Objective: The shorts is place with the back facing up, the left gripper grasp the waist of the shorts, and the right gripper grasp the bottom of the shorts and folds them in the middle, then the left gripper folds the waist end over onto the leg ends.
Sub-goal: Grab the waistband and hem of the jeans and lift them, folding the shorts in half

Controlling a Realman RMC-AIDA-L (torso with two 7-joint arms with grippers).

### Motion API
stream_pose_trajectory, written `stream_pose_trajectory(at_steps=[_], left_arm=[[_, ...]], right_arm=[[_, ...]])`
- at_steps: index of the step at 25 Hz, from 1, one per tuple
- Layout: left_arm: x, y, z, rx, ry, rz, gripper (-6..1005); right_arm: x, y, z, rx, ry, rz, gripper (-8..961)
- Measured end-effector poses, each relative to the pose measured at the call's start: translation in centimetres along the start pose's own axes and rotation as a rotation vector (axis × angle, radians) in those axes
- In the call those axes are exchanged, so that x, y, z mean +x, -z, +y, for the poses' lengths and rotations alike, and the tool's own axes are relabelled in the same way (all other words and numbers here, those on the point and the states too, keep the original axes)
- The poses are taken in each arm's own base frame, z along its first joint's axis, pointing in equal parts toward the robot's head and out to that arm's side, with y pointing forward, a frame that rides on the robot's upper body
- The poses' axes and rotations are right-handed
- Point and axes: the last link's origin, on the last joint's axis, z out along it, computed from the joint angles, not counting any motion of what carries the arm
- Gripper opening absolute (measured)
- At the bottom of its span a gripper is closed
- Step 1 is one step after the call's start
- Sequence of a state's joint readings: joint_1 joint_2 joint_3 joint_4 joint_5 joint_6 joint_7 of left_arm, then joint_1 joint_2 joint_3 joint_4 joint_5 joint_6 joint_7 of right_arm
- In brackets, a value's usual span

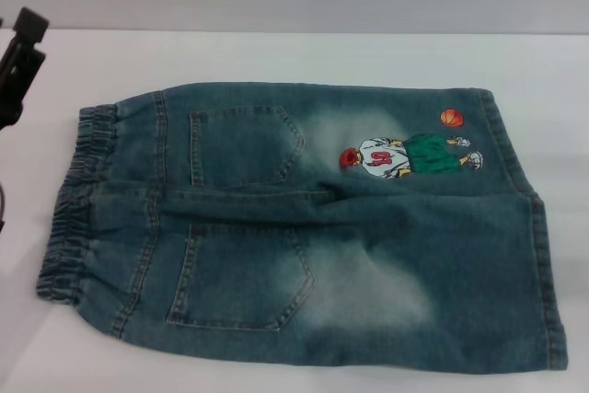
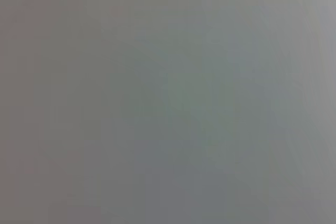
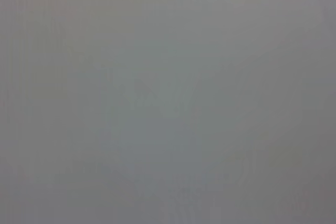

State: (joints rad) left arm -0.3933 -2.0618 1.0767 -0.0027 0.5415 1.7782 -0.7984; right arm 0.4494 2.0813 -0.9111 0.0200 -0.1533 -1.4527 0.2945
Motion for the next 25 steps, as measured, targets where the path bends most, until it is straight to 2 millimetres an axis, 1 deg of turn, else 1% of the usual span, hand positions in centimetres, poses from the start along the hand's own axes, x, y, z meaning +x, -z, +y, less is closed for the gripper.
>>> stream_pose_trajectory(at_steps=[5, 6, 7, 10, 12, 15, 16, 17, 21, 25], left_arm=[[0.6, -2.2, 0.4, -0.149, 0.117, -0.070, 845], [1.1, -3.5, 0.7, -0.246, 0.169, -0.135, 845], [1.1, -3.5, 0.7, -0.246, 0.169, -0.135, 845], [2.2, -5.5, 0.8, -0.359, 0.252, -0.233, 844], [2.9, -6.4, 0.9, -0.409, 0.299, -0.292, 844], [3.8, -7.6, 0.8, -0.473, 0.355, -0.418, 844], [4.2, -8.1, 0.7, -0.499, 0.375, -0.505, 844], [4.2, -8.1, 0.7, -0.499, 0.375, -0.505, 844], [4.6, -8.4, 0.4, -0.515, 0.423, -0.739, 844], [4.7, -7.9, 0.0, -0.461, 0.465, -0.944, 843]], right_arm=[[0.0, 0.0, 0.0, 0.001, 0.000, 0.001, 660], [0.0, 0.1, -0.1, 0.002, 0.001, 0.001, 660], [0.0, 0.1, -0.1, 0.002, 0.001, 0.001, 660], [0.0, 0.1, -0.1, 0.003, 0.001, 0.001, 660], [0.0, 0.1, -0.2, 0.008, 0.001, 0.002, 660], [0.1, 0.2, -0.3, 0.014, 0.001, 0.007, 660], [0.1, 0.2, -0.4, 0.016, 0.001, 0.008, 660], [0.1, 0.3, -0.4, 0.018, 0.001, 0.009, 660], [0.1, 0.3, -0.5, 0.024, 0.002, 0.010, 660], [0.3, 0.3, -0.6, 0.031, 0.001, 0.024, 660]])
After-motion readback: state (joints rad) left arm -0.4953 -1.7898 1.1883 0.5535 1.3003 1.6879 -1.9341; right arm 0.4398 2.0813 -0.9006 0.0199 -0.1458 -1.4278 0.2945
